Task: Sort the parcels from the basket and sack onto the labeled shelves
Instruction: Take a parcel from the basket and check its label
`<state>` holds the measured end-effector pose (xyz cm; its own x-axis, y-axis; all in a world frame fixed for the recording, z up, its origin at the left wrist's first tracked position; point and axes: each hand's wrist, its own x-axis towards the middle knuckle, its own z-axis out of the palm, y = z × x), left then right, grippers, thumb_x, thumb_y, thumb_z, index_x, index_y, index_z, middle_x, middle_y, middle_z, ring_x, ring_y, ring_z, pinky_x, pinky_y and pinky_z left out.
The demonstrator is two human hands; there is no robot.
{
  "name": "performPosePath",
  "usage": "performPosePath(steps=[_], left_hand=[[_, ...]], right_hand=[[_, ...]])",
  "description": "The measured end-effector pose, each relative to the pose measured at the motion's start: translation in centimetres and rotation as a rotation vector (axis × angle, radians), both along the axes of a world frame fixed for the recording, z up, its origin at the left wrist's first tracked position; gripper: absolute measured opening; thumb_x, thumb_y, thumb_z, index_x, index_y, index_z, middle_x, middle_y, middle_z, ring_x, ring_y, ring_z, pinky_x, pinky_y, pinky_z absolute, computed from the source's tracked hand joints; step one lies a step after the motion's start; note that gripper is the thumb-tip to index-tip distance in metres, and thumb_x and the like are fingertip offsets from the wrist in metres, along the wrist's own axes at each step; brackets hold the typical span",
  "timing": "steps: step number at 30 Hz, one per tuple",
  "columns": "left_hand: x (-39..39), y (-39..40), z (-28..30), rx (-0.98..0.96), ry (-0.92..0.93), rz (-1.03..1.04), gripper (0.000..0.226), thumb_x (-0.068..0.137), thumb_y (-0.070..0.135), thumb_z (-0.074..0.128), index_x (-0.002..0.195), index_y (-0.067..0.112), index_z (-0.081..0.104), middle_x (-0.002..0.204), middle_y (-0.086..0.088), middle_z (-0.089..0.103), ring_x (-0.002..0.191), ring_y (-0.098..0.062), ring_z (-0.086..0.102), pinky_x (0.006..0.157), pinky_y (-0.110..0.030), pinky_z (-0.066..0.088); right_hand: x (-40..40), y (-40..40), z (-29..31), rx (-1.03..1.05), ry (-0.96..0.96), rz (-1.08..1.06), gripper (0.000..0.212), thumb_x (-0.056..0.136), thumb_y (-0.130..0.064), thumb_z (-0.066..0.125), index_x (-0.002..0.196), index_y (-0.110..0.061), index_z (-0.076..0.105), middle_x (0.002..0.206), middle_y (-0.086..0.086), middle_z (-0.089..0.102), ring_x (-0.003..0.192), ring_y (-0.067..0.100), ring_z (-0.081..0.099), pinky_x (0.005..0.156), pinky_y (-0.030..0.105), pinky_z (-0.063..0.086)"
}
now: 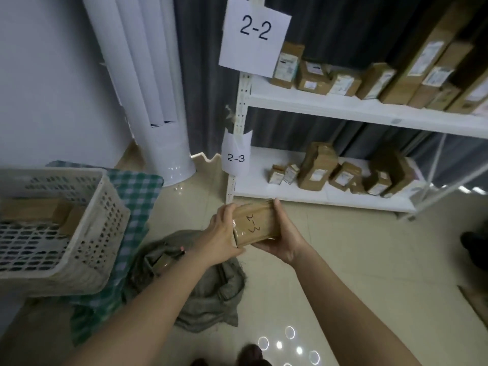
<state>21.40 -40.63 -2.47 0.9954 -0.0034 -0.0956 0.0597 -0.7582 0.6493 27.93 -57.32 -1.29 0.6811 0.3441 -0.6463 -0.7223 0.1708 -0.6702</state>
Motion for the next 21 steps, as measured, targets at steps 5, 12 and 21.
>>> performPosePath(steps=[5, 12, 21], left_hand=[[4.4, -4.7, -1.3, 0.007, 0.087, -0.182, 0.11, 0.065, 0.043, 0.085, 0.143, 0.021, 0.01, 0.145, 0.0, 0.016, 0.132, -0.019, 0.03, 0.101, -0.039, 0.042], [13.8, -12.6, -3.3, -0.04, 0.187, -0.164, 0.058, 0.082, 0.052, 0.066, 0.122, 0.03, 0.03, 0.13, 0.004, 0.037, 0.11, -0.013, 0.051, 0.09, -0.036, 0.048], [25.2, -22.2, -5.9, -0.087, 0.284, 0.086, 0.034, 0.097, 0.052, 0.037, 0.113, 0.023, 0.045, 0.115, 0.002, 0.048, 0.096, -0.019, 0.057, 0.079, -0.034, 0.047]], right_hand=[[2.8, -5.5, -2.7, -0.066, -0.001, -0.097, 0.072, 0.076, -0.064, 0.069, 0.129, -0.017, 0.057, 0.127, 0.018, 0.061, 0.112, 0.032, 0.063, 0.078, 0.047, 0.058], [12.0, -14.4, -5.9, -0.134, 0.006, -0.031, 0.079, 0.069, -0.077, 0.065, 0.127, -0.024, 0.059, 0.122, 0.014, 0.066, 0.11, 0.033, 0.065, 0.085, 0.055, 0.056], [26.4, -22.3, -8.3, -0.299, -0.03, 0.224, 0.075, 0.065, -0.069, 0.07, 0.124, -0.024, 0.059, 0.121, 0.014, 0.065, 0.108, 0.033, 0.065, 0.078, 0.054, 0.057]])
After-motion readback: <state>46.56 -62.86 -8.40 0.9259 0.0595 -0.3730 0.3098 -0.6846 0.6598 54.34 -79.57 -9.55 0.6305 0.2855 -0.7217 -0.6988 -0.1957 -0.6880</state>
